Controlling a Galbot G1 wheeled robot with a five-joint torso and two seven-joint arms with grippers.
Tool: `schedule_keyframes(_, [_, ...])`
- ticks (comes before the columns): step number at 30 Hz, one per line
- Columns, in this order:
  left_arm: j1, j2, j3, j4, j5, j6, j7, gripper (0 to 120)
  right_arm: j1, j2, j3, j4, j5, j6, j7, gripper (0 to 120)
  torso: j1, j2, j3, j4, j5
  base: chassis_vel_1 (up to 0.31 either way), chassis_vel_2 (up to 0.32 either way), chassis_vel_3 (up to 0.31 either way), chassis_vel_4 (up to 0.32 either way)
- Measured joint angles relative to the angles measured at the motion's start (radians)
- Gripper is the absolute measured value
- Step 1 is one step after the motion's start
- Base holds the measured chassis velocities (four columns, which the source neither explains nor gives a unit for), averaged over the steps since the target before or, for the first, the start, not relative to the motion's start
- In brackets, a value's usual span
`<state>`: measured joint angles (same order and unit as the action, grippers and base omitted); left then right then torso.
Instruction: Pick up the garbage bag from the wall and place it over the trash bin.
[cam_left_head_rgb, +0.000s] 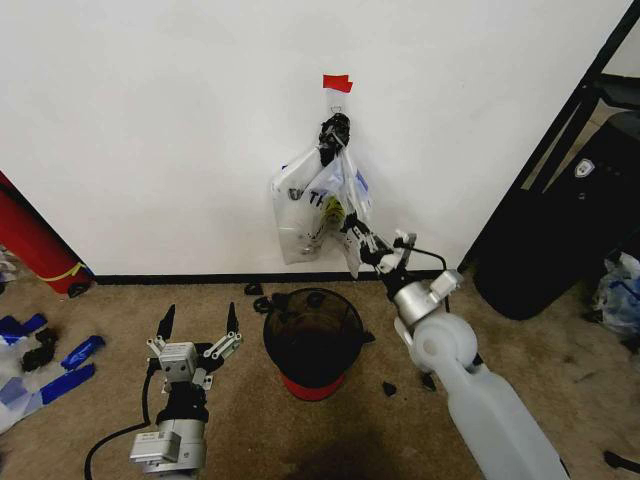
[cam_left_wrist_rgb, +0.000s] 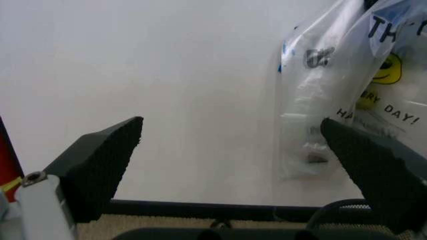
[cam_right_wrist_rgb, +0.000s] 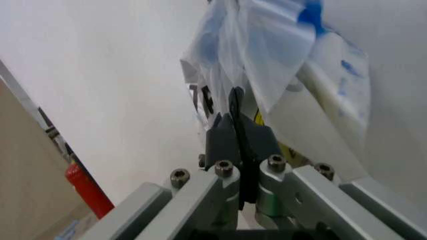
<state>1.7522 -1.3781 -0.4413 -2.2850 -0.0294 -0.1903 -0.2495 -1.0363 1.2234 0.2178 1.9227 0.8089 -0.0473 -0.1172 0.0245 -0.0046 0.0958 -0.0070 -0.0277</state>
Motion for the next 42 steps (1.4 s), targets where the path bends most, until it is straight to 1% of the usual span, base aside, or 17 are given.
schedule_keyframes(3, [-0.002, 0.001, 0.007, 0.002, -0.001, 0.000, 0.000, 100, -0.059, -0.018, 0.013, 0.037, -0.058, 0.023, -0.012, 0, 0.000, 0.000, 0.000, 0.0000, 0.0000, 0.000, 0.000, 0.000, 0.000])
schedule_keyframes(7, [-0.003, 0.001, 0.011, 0.002, -0.001, 0.001, -0.001, 100, -0.096, -0.027, 0.020, 0.054, -0.093, 0.037, -0.023, 0, 0.000, 0.000, 0.000, 0.0001, 0.0000, 0.000, 0.000, 0.000, 0.000])
schedule_keyframes(8, [-0.004, 0.002, 0.012, 0.002, -0.001, 0.001, -0.001, 100, -0.125, -0.030, 0.028, 0.066, -0.117, 0.048, -0.030, 0, 0.000, 0.000, 0.000, -0.0001, -0.0001, 0.000, 0.000, 0.000, 0.000])
schedule_keyframes(10, [-0.005, 0.003, 0.013, 0.002, -0.001, 0.001, -0.001, 100, -0.137, -0.031, 0.031, 0.071, -0.126, 0.052, -0.032, 0, 0.000, 0.000, 0.000, -0.0001, 0.0000, 0.000, 0.000, 0.000, 0.000])
schedule_keyframes(15, [-0.008, 0.007, 0.018, 0.002, -0.006, 0.001, -0.001, 100, -0.266, -0.024, 0.064, 0.126, -0.177, 0.092, -0.034, 0, 0.000, 0.000, 0.000, 0.0000, -0.0001, 0.000, 0.000, 0.000, 0.000])
schedule_keyframes(16, [-0.008, 0.007, 0.018, 0.002, -0.006, 0.001, -0.001, 100, -0.266, -0.024, 0.064, 0.126, -0.177, 0.092, -0.034, 0, 0.000, 0.000, 0.000, 0.0000, -0.0001, 0.000, 0.000, 0.000, 0.000])
schedule_keyframes(19, [-0.013, 0.009, 0.019, 0.002, -0.013, 0.002, -0.002, 100, -0.348, -0.012, 0.075, 0.144, -0.218, 0.128, -0.037, 0, 0.000, 0.000, 0.000, 0.0000, 0.0000, 0.000, 0.000, 0.000, 0.000])
schedule_keyframes(23, [-0.016, 0.011, 0.020, 0.003, -0.016, 0.003, -0.003, 100, -0.375, -0.001, 0.085, 0.149, -0.241, 0.145, -0.037, 0, 0.000, 0.000, 0.000, -0.0001, -0.0001, 0.000, 0.000, 0.000, 0.000])
schedule_keyframes(24, [-0.018, 0.011, 0.025, 0.003, -0.017, 0.004, -0.004, 100, -0.397, 0.010, 0.099, 0.150, -0.284, 0.168, -0.039, 0, 0.000, 0.000, 0.000, 0.0004, -0.0001, 0.000, 0.000, 0.000, 0.000])
schedule_keyframes(26, [-0.023, 0.012, 0.033, 0.004, -0.018, 0.007, -0.005, 100, -0.437, 0.031, 0.125, 0.150, -0.351, 0.215, -0.045, 0, 0.000, 0.000, 0.000, 0.0001, 0.0000, 0.000, 0.000, 0.000, 0.000])
schedule_keyframes(30, [-0.032, 0.013, 0.043, 0.013, -0.019, 0.009, -0.005, 100, -0.476, 0.046, 0.153, 0.150, -0.406, 0.255, -0.052, 0, 0.000, 0.000, 0.000, 0.0000, -0.0001, 0.000, 0.000, 0.000, 0.000])
schedule_keyframes(32, [-0.034, 0.014, 0.046, 0.017, -0.019, 0.010, -0.005, 100, -0.487, 0.050, 0.158, 0.150, -0.417, 0.264, -0.052, 0, 0.000, 0.000, 0.000, 0.0000, 0.0000, 0.000, 0.000, 0.000, 0.000])
schedule_keyframes(39, [-0.044, 0.020, 0.055, 0.027, -0.022, 0.013, -0.007, 100, -0.579, 0.071, 0.178, 0.137, -0.489, 0.351, -0.060, 0, 0.000, 0.000, 0.000, -0.0001, 0.0000, 0.000, 0.000, 0.000, 0.000])
schedule_keyframes(42, [-0.045, 0.022, 0.054, 0.028, -0.025, 0.014, -0.007, 100, -0.595, 0.079, 0.179, 0.131, -0.503, 0.370, -0.061, 0, 0.000, 0.000, 0.000, 0.0000, -0.0001, 0.000, 0.000, 0.000, 0.000])
